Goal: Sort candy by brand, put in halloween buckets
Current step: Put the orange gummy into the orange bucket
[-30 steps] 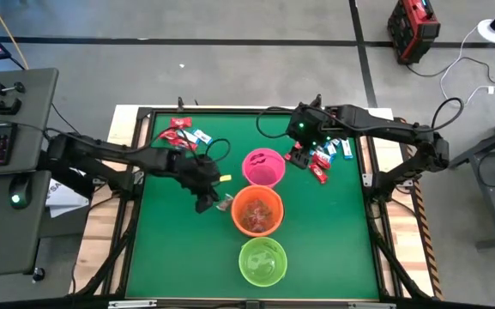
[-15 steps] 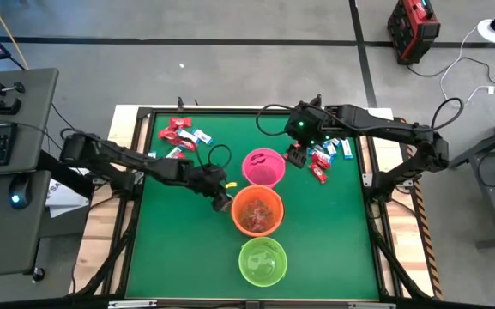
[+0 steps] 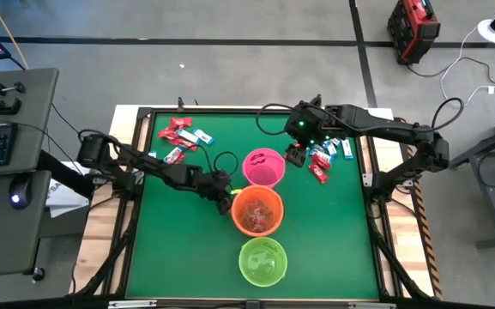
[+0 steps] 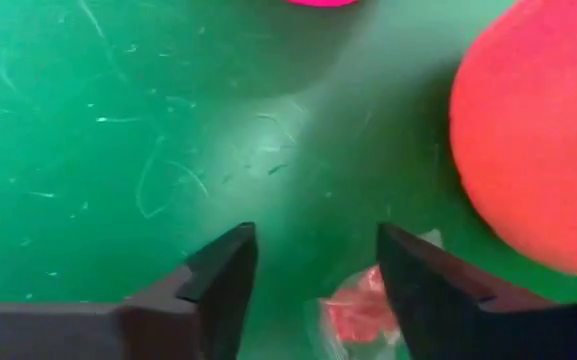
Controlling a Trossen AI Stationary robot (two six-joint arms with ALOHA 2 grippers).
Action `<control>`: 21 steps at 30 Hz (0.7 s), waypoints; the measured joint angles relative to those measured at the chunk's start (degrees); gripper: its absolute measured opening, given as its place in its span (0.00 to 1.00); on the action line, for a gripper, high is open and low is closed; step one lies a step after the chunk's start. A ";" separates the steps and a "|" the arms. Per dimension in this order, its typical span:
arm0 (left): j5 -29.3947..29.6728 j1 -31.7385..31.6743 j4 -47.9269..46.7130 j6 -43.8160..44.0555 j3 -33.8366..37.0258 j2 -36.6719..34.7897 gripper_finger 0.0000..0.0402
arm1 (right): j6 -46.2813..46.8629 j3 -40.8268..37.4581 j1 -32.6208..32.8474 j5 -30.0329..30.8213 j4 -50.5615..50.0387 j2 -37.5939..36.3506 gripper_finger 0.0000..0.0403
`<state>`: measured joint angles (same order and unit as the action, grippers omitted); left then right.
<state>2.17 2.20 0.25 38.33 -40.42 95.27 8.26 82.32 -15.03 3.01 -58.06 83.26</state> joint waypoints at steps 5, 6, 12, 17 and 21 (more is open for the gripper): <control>-1.08 0.54 -2.30 -3.31 0.24 -2.24 0.11 | 0.30 0.00 0.00 0.00 0.00 0.00 0.64; -1.87 0.77 -3.15 -4.18 0.20 -3.18 0.05 | 0.30 0.00 0.00 0.00 0.04 0.00 0.64; 0.16 0.61 -13.60 -11.14 0.42 -12.08 0.01 | 0.28 0.00 0.00 0.69 0.32 0.00 0.64; -0.01 -0.40 -17.88 -18.30 0.31 -19.64 0.08 | 0.30 0.00 0.00 0.87 0.59 0.00 0.64; -1.68 -0.86 -17.80 -19.98 0.31 -19.52 0.19 | 1.00 0.00 0.00 0.85 0.61 0.00 0.64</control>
<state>0.49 1.34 -17.55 18.35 -40.12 75.75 9.26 82.32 -15.03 3.86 -57.45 83.26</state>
